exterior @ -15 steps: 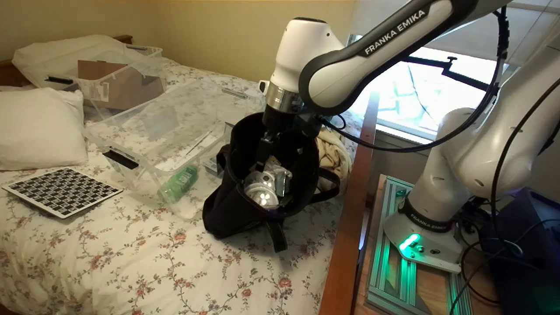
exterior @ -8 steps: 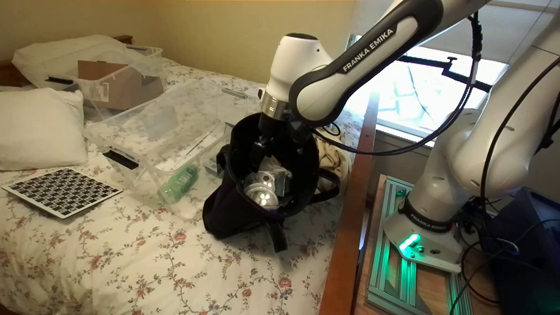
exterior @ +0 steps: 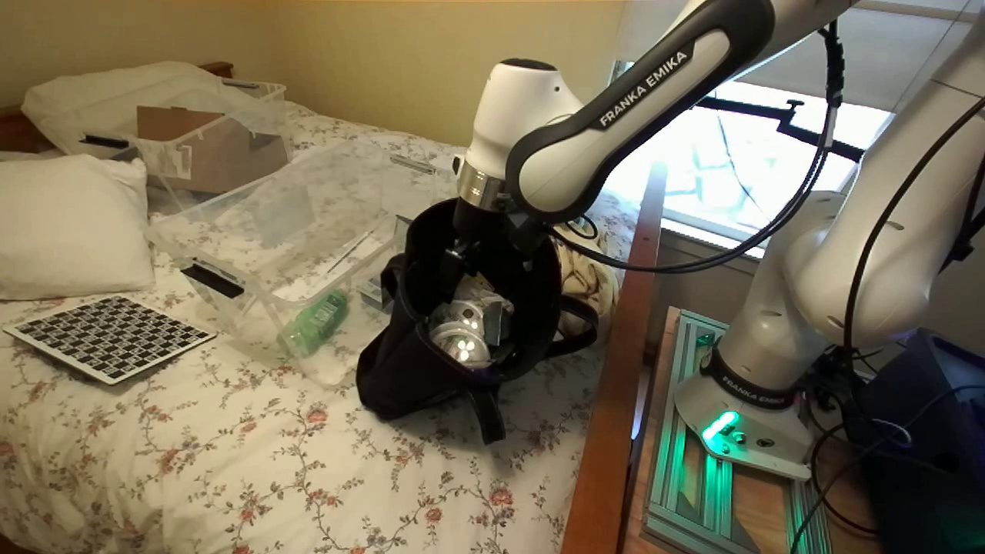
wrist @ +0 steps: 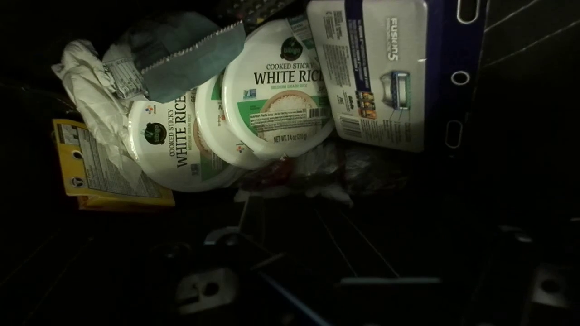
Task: Remove the white cloth from the black bag
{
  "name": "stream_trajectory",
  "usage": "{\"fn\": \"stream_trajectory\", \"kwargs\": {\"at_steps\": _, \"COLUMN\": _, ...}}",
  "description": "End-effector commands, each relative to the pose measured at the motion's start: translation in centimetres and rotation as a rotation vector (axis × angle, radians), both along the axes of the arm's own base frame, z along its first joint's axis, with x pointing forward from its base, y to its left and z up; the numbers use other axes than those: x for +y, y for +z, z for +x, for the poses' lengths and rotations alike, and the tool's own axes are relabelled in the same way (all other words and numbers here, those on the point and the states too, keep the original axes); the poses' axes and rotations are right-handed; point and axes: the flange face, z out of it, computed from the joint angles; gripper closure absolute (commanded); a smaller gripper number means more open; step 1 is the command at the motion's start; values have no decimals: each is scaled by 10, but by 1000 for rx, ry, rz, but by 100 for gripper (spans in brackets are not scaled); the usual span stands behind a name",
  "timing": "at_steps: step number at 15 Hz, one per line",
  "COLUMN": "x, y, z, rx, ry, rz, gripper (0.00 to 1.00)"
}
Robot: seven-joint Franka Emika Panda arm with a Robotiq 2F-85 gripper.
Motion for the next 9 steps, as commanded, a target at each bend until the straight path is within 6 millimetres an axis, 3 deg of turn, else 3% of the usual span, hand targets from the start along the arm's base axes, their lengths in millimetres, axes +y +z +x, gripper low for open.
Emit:
{"fn": "stream_trajectory", "kwargs": {"at_steps": 1, "x": 0, "y": 1, "z": 0, "rx": 1, "ry": 0, "rz": 0, "gripper": 0}}
{"fn": "stream_trajectory", "kwargs": {"at_steps": 4, "x": 0, "y": 1, "z": 0, "rx": 1, "ry": 0, "rz": -1, "gripper": 0}}
{"fn": "stream_trajectory", "kwargs": {"at_steps": 9, "x": -41, "y": -28, "z": 16, "rx": 18, "ry": -39, "rz": -96, "gripper": 0}}
